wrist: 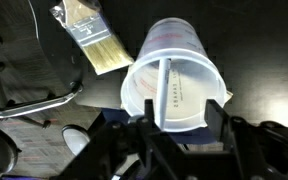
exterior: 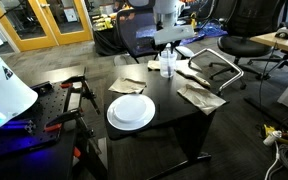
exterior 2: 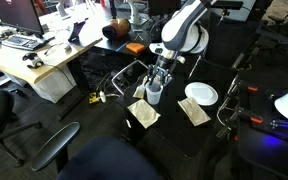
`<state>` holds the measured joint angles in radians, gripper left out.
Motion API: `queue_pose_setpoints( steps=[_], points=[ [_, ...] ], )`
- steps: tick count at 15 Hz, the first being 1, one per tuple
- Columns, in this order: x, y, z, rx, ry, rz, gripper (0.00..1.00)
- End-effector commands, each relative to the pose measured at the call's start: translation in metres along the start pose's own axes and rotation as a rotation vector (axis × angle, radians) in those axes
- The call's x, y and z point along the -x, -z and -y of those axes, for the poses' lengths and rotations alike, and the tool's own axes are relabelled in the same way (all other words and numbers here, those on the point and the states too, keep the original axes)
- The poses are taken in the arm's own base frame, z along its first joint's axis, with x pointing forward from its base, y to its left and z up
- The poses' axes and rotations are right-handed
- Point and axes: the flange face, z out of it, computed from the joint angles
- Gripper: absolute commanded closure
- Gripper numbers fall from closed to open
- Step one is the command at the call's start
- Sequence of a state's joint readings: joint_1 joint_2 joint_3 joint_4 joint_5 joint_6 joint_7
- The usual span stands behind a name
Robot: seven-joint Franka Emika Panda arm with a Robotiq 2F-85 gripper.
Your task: Pick up the pen from the plastic cup and put it on the table.
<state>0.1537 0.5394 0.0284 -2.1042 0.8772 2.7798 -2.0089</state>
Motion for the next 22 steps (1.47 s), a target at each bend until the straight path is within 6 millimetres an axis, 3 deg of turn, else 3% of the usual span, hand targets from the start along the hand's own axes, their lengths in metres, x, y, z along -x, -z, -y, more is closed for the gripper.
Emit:
queue_pose_setpoints(
  steps=[1, 4, 11, 15, 17, 20, 22],
  points=[
    [-0.002, -0.005, -0.006, 0.016, -0.019, 0.017, 0.47],
    [-0.003, -0.008, -0.008, 0.009, -0.022, 0.019, 0.50],
    [-0.012, -0.019, -0.017, -0.026, -0.029, 0.034, 0.44],
    [-0.016, -0.026, -0.024, -0.035, -0.026, 0.029, 0.49],
    [-0.018, -0.028, -0.028, -0.040, -0.022, 0.023, 0.73],
    [-0.020, -0.029, -0.030, -0.042, -0.020, 0.026, 0.96],
    [-0.020, -0.024, -0.029, -0.039, -0.029, 0.027, 1.00]
  ],
)
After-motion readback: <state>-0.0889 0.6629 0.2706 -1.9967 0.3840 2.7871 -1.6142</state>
